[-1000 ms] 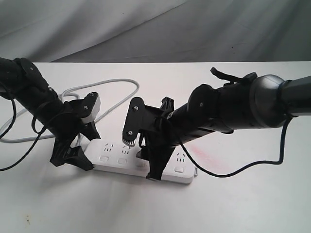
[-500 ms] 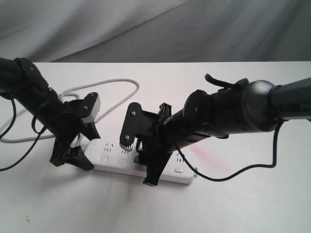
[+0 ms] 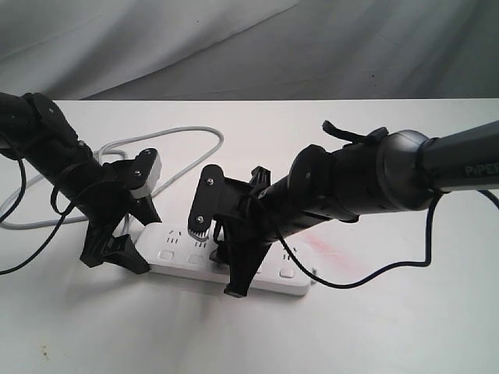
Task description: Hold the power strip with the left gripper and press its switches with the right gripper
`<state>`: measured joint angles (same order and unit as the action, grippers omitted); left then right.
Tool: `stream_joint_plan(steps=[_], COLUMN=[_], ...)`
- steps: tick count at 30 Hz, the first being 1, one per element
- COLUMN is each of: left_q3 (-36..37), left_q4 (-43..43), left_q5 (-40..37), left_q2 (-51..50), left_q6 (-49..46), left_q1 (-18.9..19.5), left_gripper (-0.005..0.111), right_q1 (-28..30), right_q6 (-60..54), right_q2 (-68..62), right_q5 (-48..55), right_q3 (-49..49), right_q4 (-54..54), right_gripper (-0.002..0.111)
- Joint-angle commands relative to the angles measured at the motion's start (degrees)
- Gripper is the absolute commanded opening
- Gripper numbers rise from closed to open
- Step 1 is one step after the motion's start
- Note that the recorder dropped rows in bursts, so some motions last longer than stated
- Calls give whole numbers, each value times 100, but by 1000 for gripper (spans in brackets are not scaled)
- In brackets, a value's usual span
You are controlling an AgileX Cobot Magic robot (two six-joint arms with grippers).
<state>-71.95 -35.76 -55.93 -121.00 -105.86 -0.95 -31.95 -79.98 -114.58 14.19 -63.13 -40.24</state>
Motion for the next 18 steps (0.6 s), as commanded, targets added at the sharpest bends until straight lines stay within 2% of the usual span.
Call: stream_joint_plan(steps=[1, 13, 18], left_q3=[-17, -17, -17], left_q4=[-4, -4, -4], left_q5=[-105, -105, -105], left_q2=[8, 8, 8], left_q6=[77, 77, 77], left_q1=[-37, -37, -37], left_gripper=[53, 53, 53], right_q1=[-6, 6, 283], right_q6=[-138, -59, -59], right_q2=[-201, 812, 970], right_q5=[332, 322, 426], right_q3=[109, 109, 203], right_q4=[213, 187, 113], right_gripper=[52, 52, 52])
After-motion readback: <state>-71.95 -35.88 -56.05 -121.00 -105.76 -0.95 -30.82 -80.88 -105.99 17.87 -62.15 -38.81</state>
